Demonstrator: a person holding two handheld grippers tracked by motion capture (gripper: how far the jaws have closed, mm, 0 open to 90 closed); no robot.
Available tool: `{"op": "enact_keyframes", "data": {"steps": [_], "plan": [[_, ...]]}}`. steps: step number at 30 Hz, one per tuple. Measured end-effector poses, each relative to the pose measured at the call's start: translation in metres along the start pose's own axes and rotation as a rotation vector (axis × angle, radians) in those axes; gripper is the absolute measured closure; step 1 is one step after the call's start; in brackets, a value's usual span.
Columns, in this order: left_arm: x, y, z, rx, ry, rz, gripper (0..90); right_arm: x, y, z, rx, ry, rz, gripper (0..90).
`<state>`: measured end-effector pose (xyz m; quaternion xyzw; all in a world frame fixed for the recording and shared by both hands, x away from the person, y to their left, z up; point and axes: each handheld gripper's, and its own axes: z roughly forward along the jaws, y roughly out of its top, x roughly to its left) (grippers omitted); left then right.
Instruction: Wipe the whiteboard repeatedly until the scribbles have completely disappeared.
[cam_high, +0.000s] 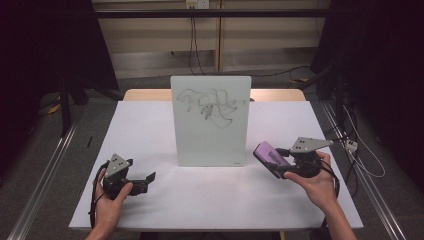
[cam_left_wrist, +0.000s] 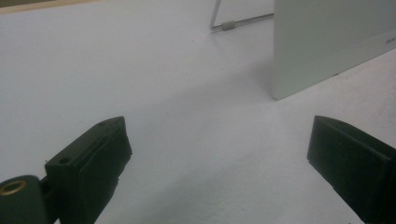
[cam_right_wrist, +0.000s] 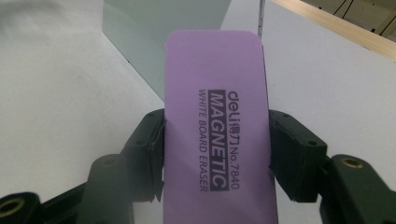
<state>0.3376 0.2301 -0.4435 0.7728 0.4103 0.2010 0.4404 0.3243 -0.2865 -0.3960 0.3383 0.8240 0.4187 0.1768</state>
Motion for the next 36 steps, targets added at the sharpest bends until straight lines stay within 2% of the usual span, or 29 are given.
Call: {"op": "enact_keyframes", "data": {"steps": [6, 15, 20, 27, 36], "plan": [[0.001, 0.000, 0.000, 0.000, -0.009, 0.000, 5.5, 0.004, 0.006, 0.001, -0.016, -0.006, -0.010, 41.6], [0.001, 0.000, -0.001, -0.001, -0.008, -0.005, 5.5, 0.011, 0.015, 0.003, -0.028, -0.002, -0.049, 41.6], [0.001, 0.000, -0.002, -0.001, -0.009, -0.003, 5.5, 0.015, 0.021, 0.004, -0.061, -0.007, -0.056, 41.6], [0.002, 0.000, -0.002, -0.005, -0.009, -0.007, 5.5, 0.021, 0.027, 0.008, -0.078, -0.012, -0.074, 41.6], [0.003, 0.000, -0.002, 0.000, -0.004, -0.004, 5.5, 0.025, 0.039, 0.011, -0.073, 0.018, -0.090, 41.6]]}}
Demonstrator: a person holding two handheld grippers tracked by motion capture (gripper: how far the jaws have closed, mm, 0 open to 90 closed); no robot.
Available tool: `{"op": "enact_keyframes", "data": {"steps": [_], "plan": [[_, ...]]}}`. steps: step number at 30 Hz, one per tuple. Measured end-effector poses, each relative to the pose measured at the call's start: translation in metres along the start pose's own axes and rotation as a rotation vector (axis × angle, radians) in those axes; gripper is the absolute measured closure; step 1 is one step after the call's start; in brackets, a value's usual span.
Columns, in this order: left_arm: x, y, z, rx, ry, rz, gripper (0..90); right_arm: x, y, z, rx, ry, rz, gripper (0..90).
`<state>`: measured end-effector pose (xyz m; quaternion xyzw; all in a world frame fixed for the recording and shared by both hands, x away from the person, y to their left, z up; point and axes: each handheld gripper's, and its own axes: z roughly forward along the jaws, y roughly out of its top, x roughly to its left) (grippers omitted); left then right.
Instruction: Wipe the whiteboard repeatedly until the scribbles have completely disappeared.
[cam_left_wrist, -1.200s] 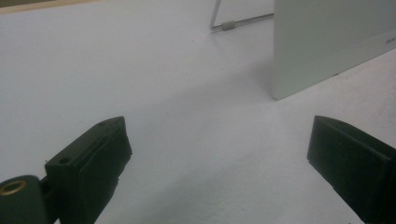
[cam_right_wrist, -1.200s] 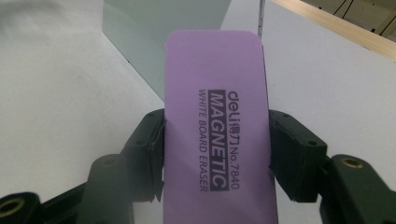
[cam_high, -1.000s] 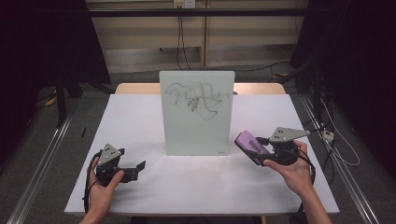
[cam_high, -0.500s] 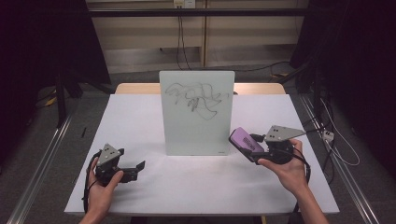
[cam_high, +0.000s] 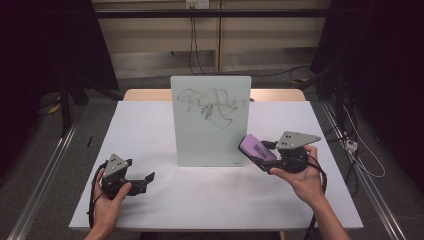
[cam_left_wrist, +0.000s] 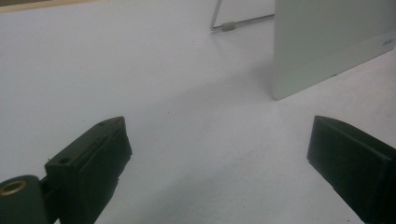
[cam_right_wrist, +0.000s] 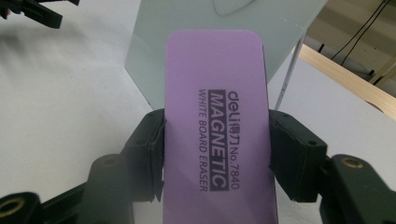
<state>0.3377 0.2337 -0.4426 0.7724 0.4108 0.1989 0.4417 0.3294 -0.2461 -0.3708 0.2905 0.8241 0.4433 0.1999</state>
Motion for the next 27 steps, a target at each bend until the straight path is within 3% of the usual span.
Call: {"op": "enact_keyframes", "data": {"steps": [17, 27], "plan": [[-0.001, -0.001, 0.003, 0.010, -0.006, 0.003, 5.5, -0.007, 0.035, 0.010, -0.096, 0.030, -0.025, 41.6], [0.000, -0.001, 0.003, 0.012, -0.005, -0.003, 5.5, -0.018, 0.061, 0.019, -0.121, 0.013, -0.046, 41.6]]}}
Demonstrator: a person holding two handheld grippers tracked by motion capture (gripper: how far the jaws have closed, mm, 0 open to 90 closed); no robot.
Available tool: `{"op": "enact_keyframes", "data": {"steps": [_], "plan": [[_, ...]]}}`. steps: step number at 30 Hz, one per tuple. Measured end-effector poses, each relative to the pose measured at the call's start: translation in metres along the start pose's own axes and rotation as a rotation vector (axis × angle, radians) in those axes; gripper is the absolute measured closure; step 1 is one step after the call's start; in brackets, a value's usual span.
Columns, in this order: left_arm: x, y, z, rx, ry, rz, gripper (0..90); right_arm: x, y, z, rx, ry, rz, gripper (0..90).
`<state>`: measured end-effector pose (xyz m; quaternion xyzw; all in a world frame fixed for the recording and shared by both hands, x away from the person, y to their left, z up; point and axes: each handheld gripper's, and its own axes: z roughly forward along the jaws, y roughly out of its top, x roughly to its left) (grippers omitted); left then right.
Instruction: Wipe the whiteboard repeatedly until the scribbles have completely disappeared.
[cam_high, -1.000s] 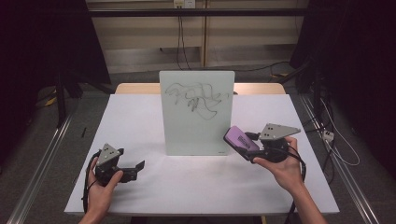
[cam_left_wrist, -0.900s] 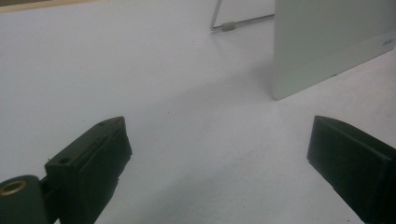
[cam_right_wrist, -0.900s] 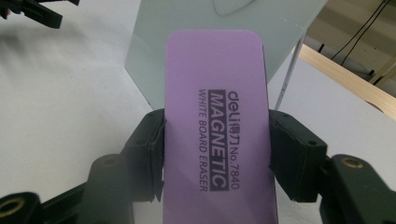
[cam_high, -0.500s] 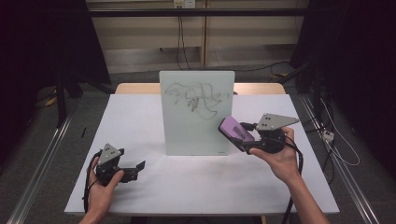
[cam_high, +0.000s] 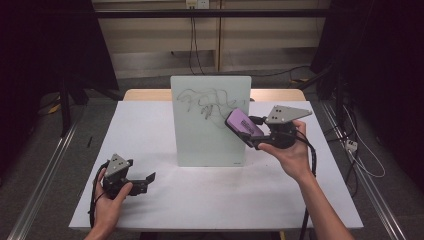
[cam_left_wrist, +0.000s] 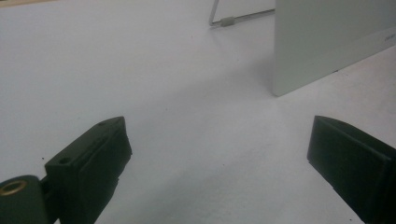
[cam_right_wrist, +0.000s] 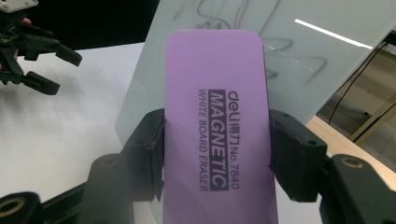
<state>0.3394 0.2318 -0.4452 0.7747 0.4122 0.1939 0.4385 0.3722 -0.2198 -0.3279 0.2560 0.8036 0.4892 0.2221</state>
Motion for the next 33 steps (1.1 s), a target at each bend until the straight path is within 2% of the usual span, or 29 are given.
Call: {"op": "enact_keyframes", "data": {"steps": [7, 12, 17, 21, 33], "plan": [[-0.001, 0.000, 0.003, 0.012, -0.014, 0.007, 5.5, -0.005, 0.015, 0.014, -0.002, -0.008, -0.020, 41.6], [-0.001, -0.001, 0.003, 0.012, -0.012, 0.001, 5.5, -0.011, 0.029, 0.015, -0.024, -0.025, -0.038, 41.6], [-0.001, 0.000, 0.003, 0.014, -0.015, 0.008, 5.5, -0.016, 0.044, 0.017, -0.020, -0.046, -0.066, 41.6], [-0.001, -0.001, 0.003, 0.011, -0.002, 0.002, 5.5, -0.022, 0.055, 0.018, -0.028, -0.056, -0.074, 41.6], [0.001, -0.001, 0.002, 0.020, 0.003, 0.005, 5.5, -0.032, 0.072, 0.016, -0.031, -0.080, -0.095, 41.6]]}}
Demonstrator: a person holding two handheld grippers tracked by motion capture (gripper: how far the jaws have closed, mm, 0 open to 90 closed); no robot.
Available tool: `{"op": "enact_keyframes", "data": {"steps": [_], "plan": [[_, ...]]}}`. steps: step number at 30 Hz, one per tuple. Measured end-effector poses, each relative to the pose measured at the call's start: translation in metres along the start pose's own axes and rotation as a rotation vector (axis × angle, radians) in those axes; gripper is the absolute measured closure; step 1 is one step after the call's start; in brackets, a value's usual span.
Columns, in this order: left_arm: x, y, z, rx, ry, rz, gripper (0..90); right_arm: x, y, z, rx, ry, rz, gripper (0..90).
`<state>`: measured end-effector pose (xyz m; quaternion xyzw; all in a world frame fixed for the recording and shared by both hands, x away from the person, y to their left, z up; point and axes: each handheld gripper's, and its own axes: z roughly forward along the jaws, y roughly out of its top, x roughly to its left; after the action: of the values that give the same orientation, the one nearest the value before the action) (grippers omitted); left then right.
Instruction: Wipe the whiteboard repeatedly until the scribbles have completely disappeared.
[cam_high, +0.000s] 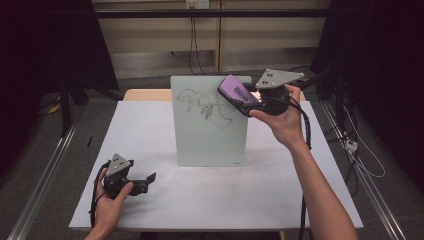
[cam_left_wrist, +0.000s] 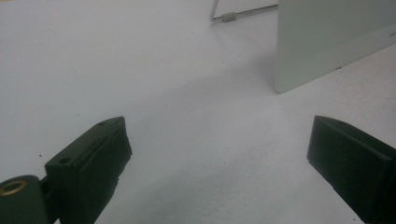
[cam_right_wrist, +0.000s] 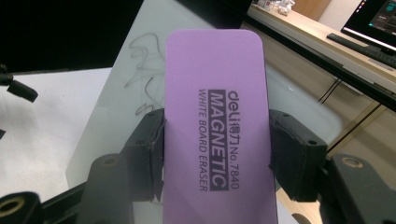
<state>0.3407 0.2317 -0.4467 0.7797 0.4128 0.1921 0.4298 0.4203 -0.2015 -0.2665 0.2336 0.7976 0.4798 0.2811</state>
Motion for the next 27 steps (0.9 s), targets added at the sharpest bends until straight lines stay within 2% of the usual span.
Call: {"op": "enact_keyframes", "data": {"steps": [6, 11, 17, 27], "plan": [[-0.001, 0.000, 0.000, -0.008, 0.002, -0.009, 5.5, -0.002, 0.001, 0.001, 0.017, -0.008, -0.025, 41.6], [0.000, 0.000, 0.000, -0.007, 0.000, -0.009, 5.5, 0.005, 0.001, 0.004, 0.036, -0.048, -0.077, 41.7], [-0.001, 0.000, 0.000, -0.002, -0.007, -0.005, 5.5, 0.010, -0.004, 0.006, 0.030, -0.063, -0.077, 41.8], [-0.001, 0.000, 0.001, 0.001, -0.008, -0.004, 5.5, 0.019, -0.016, 0.012, 0.048, -0.023, -0.059, 41.9]]}}
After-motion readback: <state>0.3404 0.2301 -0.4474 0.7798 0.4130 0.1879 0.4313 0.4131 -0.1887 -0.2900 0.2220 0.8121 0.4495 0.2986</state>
